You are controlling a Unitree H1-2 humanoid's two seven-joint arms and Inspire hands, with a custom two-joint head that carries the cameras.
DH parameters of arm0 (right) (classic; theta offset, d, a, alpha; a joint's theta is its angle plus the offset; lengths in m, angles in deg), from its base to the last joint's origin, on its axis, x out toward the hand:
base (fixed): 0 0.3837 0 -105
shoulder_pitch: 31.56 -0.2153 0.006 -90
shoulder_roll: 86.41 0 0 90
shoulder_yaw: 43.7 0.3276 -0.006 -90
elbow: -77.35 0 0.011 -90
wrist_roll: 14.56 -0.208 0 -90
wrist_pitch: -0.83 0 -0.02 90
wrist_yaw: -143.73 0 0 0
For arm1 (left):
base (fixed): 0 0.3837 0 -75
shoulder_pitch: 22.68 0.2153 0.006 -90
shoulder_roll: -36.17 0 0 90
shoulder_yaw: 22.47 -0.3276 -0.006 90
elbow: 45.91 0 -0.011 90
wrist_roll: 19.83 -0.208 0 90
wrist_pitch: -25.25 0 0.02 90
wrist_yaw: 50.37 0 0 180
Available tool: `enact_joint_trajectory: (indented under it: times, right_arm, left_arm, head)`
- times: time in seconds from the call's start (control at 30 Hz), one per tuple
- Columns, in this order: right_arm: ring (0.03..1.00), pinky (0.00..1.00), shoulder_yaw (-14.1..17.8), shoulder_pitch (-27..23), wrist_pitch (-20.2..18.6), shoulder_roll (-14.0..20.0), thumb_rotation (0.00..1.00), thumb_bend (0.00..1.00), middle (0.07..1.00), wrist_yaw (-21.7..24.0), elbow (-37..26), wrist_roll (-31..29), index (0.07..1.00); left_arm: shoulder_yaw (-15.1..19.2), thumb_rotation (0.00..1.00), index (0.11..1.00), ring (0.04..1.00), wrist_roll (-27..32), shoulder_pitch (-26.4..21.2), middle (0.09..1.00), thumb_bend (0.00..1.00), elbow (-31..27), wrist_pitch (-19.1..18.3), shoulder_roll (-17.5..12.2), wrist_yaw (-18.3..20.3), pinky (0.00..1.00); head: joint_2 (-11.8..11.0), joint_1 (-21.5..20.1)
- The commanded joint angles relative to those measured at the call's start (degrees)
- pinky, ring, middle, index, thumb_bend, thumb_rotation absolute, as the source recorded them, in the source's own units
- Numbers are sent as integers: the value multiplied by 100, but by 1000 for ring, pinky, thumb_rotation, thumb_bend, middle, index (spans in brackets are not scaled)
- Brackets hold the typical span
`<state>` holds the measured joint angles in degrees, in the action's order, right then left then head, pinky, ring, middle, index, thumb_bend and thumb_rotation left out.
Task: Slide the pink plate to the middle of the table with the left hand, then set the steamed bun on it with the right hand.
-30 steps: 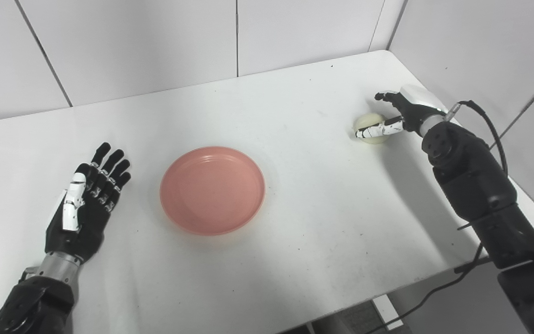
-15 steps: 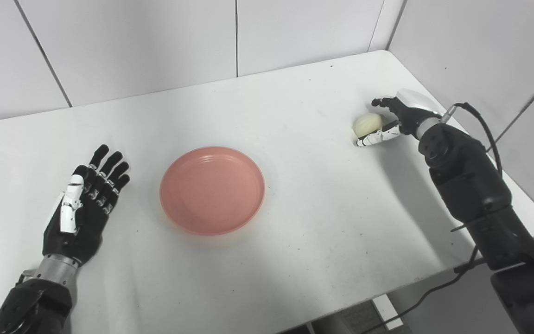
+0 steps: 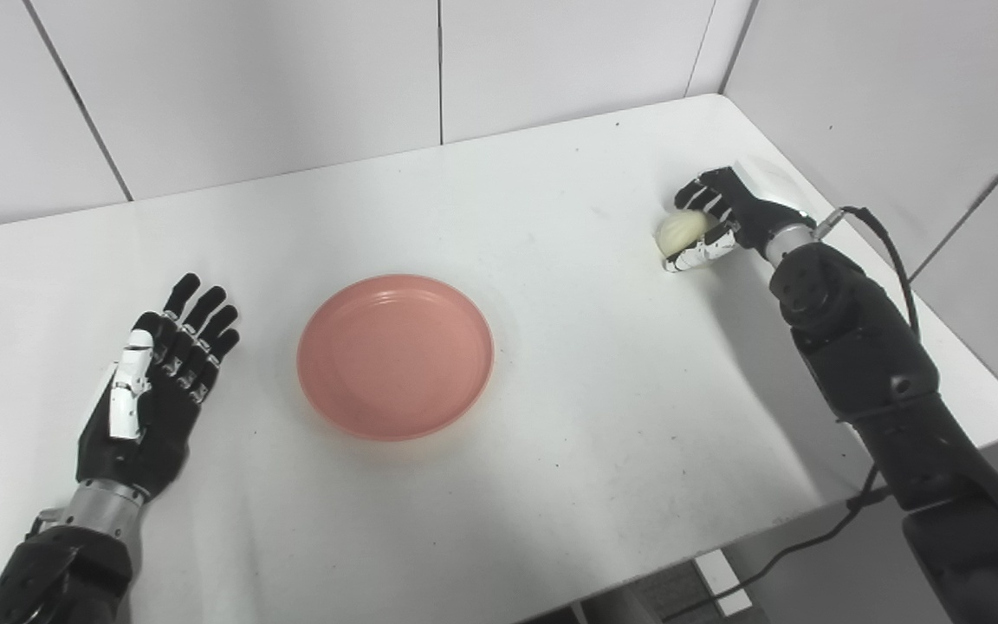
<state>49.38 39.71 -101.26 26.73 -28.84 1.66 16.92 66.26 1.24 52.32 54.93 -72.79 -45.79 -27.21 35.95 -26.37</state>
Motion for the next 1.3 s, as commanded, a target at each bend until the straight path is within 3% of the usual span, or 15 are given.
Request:
enact_joint_trajectory:
  times: [0.0,0.4,0.5,0.7,0.87,1.0,1.27]
  right_arm:
    - [481,455,-28,-234,293,181,2,522,468,-149,-44,-55,519]
    - [502,464,-114,-271,-59,323,0,524,482,41,-147,-153,500]
    - [476,435,-98,-217,-167,415,0,523,464,175,-470,-130,519]
    - [468,415,6,-188,-685,545,0,522,469,611,-1693,-135,517]
    - [494,450,-48,-330,-951,696,0,522,477,1011,-2421,-30,509]
    - [493,443,-216,-616,-1324,719,0,521,475,1420,-2978,162,513]
    - [472,441,-528,-1094,-1202,565,0,519,465,1776,-3250,151,526]
  left_arm:
    - [-23,1000,963,965,-56,246,965,387,177,-489,-8,-129,990]
    - [-57,1000,966,966,-102,233,968,397,226,-430,21,-141,981]
    - [-57,1000,968,968,-111,227,972,400,257,-415,48,-166,981]
    - [-101,1000,970,971,-159,221,974,396,269,-394,122,-204,993]
    - [-169,1000,976,973,-243,246,978,394,193,-430,194,-307,992]
    - [-257,1000,986,977,-295,252,980,393,213,-383,277,-358,999]
    - [-470,1000,974,966,-647,247,967,369,110,-422,514,-687,976]
  head:
    - [-1,10]
    - [-19,128]
    - [-23,138]
    - [-55,271]
    - [-60,412]
    - [-13,812]
    - [84,1649]
